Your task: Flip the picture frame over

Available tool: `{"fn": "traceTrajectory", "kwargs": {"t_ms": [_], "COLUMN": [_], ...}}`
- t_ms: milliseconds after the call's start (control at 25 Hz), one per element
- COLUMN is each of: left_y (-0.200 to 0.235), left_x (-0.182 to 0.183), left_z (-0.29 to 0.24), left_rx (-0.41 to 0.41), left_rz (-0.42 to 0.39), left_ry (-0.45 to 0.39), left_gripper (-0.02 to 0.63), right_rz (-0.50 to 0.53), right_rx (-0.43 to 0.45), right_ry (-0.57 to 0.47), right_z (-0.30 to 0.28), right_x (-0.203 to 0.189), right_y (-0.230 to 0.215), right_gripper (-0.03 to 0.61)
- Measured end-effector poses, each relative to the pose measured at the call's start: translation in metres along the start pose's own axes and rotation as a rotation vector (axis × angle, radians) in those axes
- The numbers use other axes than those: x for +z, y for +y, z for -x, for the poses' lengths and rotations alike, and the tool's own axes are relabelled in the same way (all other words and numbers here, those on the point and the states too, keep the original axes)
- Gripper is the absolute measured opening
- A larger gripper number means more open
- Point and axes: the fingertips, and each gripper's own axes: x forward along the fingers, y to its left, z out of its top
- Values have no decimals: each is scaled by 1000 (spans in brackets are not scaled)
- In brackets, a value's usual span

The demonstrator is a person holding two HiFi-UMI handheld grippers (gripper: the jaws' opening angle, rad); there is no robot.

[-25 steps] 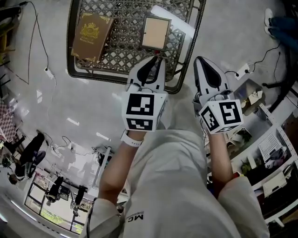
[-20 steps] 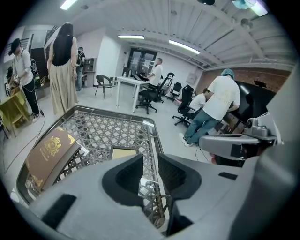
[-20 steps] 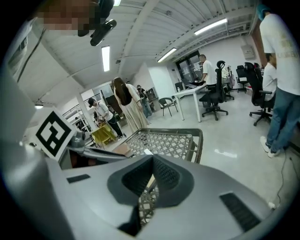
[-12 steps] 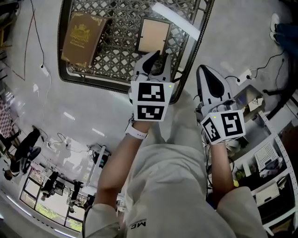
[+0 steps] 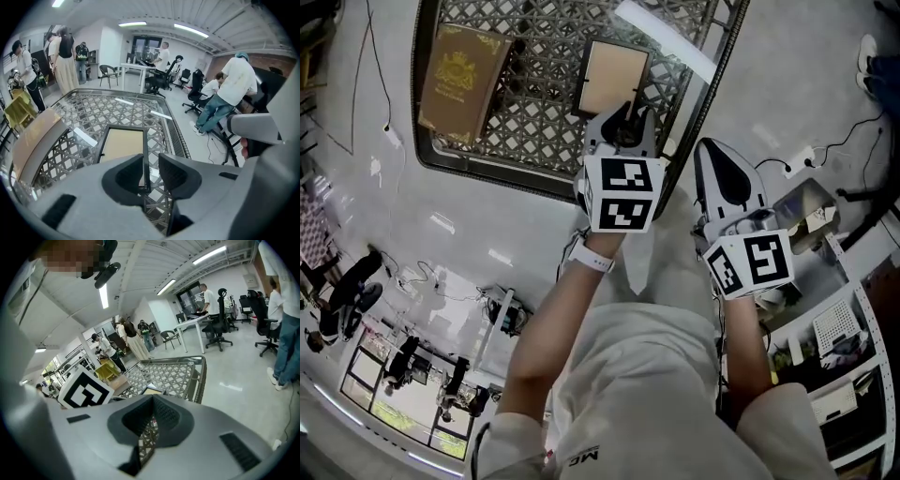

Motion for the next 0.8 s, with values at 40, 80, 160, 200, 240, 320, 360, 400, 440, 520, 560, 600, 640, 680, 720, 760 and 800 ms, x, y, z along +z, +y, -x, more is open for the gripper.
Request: {"fn": "traceTrajectory", "kwargs": {"t_ms": [40,80,160,200,240,320,360,400,440,520,560,600,640,680,720,760,800], "left_y": [0,1,2,2,3,4,4,5,6,8,10,11,12,13,12,12,11], "left_x": [-2,-3,-6,-8,-9,-13,-14,-16,-19,-23,-24,-25,-25,-24,-24,-25,-25], "left_z": [-4,-8,-13,-15,-18,-23,-26,-28,-31,-34,-35,-34,-34,-34,-35,-35,-35], "left_rx": [6,11,19,23,27,35,40,46,50,63,73,84,93,103,114,125,134], "left_rz": [5,7,4,0,-2,-5,-6,-6,-4,-1,-2,-5,-10,-18,-34,-54,-76], "left_ry": [4,9,23,31,38,49,54,60,67,79,80,80,79,77,76,77,79], "left_gripper": [109,109,107,107,104,100,98,94,92,89,77,69,69,69,67,67,67], "right_rz": [0,-1,-4,-6,-8,-9,-10,-10,-10,-12,-13,-16,-18,-20,-22,-22,-23], "right_rx": [0,0,-1,-2,-4,-9,-11,-14,-16,-19,-20,-20,-20,-20,-19,-18,-17], "right_ry": [0,0,2,4,6,9,11,12,12,13,13,13,12,11,10,8,7], "right_z": [0,0,1,2,3,4,5,6,6,7,7,7,7,7,6,6,6], "right_x": [0,1,0,-1,-2,-3,-3,-4,-4,-5,-5,-6,-6,-6,-6,-6,-5], "right_y": [-1,-2,-4,-6,-7,-11,-13,-15,-17,-19,-20,-20,-20,-20,-20,-19,-19], "right_gripper": [17,17,17,17,17,17,17,17,17,17,17,17,17,17,17,17,17]}}
